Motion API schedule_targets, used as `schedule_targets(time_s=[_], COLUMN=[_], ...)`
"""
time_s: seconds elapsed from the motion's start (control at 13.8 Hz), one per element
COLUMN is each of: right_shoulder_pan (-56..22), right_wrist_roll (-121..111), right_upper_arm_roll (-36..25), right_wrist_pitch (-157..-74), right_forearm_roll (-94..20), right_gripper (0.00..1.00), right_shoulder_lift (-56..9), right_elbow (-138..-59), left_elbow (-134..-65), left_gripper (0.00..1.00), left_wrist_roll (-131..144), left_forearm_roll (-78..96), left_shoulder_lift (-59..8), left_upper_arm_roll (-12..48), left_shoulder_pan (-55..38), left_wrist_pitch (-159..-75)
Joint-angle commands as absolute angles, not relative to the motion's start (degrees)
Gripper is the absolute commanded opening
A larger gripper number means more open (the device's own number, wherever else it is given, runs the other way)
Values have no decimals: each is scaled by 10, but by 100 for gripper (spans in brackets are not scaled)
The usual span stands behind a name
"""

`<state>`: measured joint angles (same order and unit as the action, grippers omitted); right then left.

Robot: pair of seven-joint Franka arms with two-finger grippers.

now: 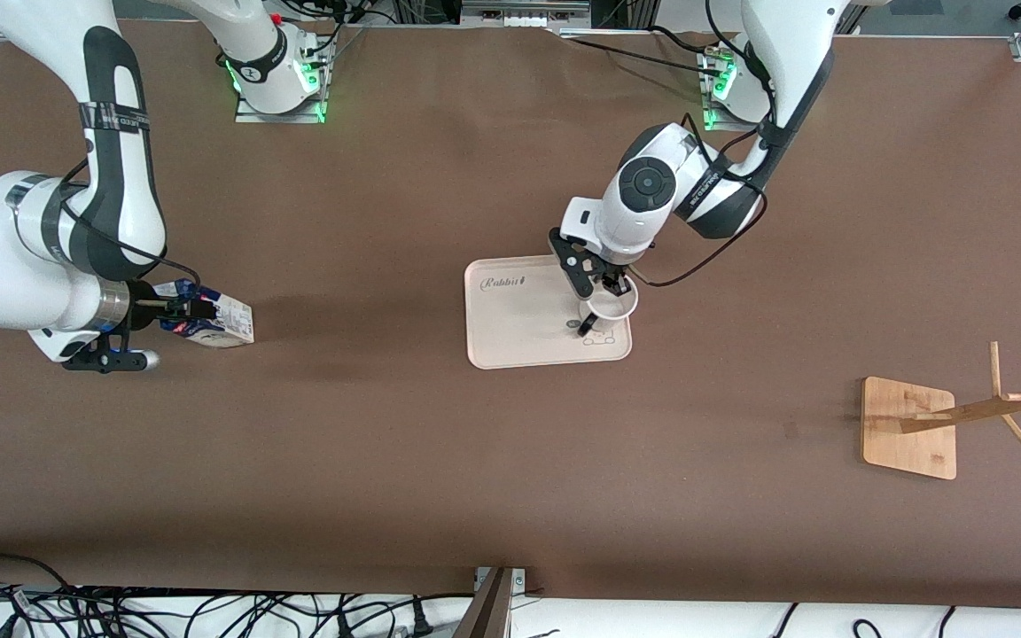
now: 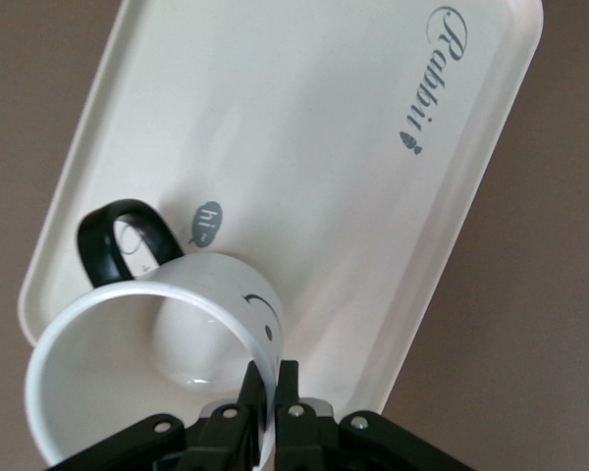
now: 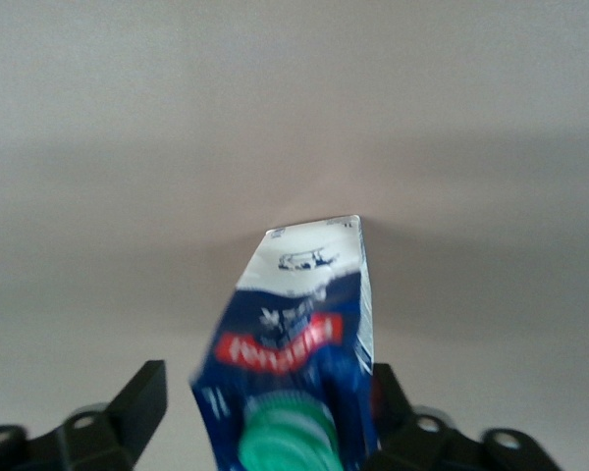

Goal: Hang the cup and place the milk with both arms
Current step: 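Grasp the white mug rim with the left gripper and lift it, then carry the mug to the wooden stand while the right gripper releases the carton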

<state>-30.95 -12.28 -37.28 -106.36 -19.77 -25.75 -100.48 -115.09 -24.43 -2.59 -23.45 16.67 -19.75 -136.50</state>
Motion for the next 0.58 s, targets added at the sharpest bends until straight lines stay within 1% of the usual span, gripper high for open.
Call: schedule_targets(time_s=[0.0,0.15,0.29,0.36,0.51], right_shoulder_pan=[-306,-305,-305,-305,-304], right_wrist_roll=[-128,-127,-132,-132,-132], right_upper_arm_roll=[-387,-403,-428,-438,-456], right_wrist_pitch=[-970,-910,-841,-805,-760], right_forearm_roll=[-206,-203,-202,-202,-201], right_gripper=[100,100,100,100,100], right_shoulder_lift=[-237,-236,-236,-236,-236], right_elbow=[-957,-910,-842,-809,-751], left_elbow=[-1135,-1091,-1067,-1066,-1062], left_gripper=[0,0,0,0,0], left_wrist_roll=[-237,-236,-235,-220,-194], left_forearm_roll=[-36,-26,-25,-25,-24], left_shoulder_lift=[-185,-145,-123,-109,-82], left_upper_arm_roll=[150,139,139,138,125], left_shoulder_pan=[-188,-148,-117,-107,-70], left_wrist_pitch=[-1316,-1244,-1191,-1174,-1164])
